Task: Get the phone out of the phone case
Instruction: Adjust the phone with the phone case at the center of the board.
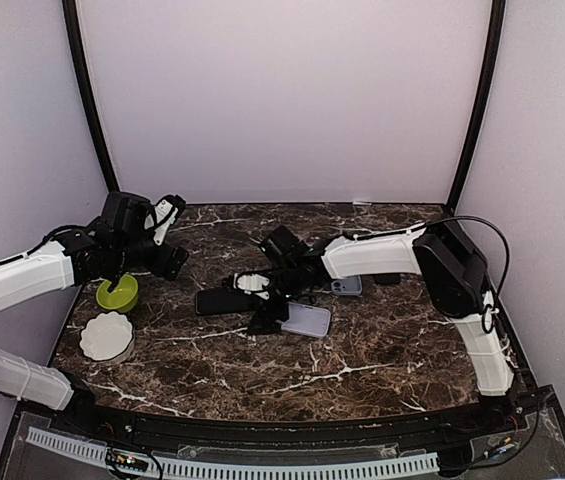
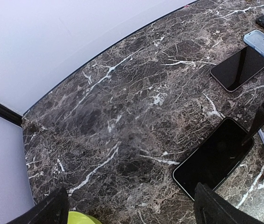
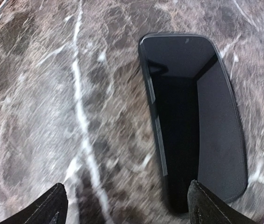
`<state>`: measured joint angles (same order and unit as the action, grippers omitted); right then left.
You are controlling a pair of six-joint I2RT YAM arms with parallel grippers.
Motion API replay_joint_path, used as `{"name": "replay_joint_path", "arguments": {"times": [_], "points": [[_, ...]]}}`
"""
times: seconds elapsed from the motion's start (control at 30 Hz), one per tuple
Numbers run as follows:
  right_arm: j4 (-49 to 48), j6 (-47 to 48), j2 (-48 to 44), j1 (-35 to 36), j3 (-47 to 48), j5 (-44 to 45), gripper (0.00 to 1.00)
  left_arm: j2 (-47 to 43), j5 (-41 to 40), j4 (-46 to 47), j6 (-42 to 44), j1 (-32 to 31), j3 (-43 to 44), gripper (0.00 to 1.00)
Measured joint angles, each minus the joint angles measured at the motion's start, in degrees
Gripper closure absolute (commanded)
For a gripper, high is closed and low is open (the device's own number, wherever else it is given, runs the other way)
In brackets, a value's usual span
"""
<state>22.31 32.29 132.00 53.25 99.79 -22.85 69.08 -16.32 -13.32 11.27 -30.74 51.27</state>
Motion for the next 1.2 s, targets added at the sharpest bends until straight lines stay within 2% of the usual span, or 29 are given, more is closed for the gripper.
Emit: {"name": "replay_joint_path", "arguments": {"times": [0.1,0.2,0.47,0.6,0.83,1.03,1.2], "points": [[-2.27,-1.42,-3.39,-0.04,-5.11,0.59,0.02,-0.02,0.33,0.00,-0.02,0.02,0.00,0.05],[-5.03,-2.69,-3.52,-0.50,-4.68,0.83,0.02,-0.11,0.59,0.00,-0.11,0.04,0.00,0.05],[-8.37,-5.16,3.04,-3.50,8.50,-0.24,0.01,-0.85,0.90,0.00,-0.15,0.09,0.00,0.05],[-7.96,-6.95,7.91,-4.48,14.47,-2.97,0.01,-0.87,0.98,0.00,-0.15,0.11,-0.02,0.05],[-4.59,-9.79,12.13,-4.28,14.97,-10.08,0.01,-0.87,1.66,0.00,-0.15,0.22,-0.11,0.05],[0.13,-8.00,12.46,-4.55,16.15,-17.00,0.01,-0.87,2.10,-0.02,-0.15,0.28,-0.11,0.05],[0.44,-2.80,10.36,-3.28,12.37,-14.32,0.02,-0.90,2.16,-0.02,-0.15,0.28,-0.11,0.06]]}}
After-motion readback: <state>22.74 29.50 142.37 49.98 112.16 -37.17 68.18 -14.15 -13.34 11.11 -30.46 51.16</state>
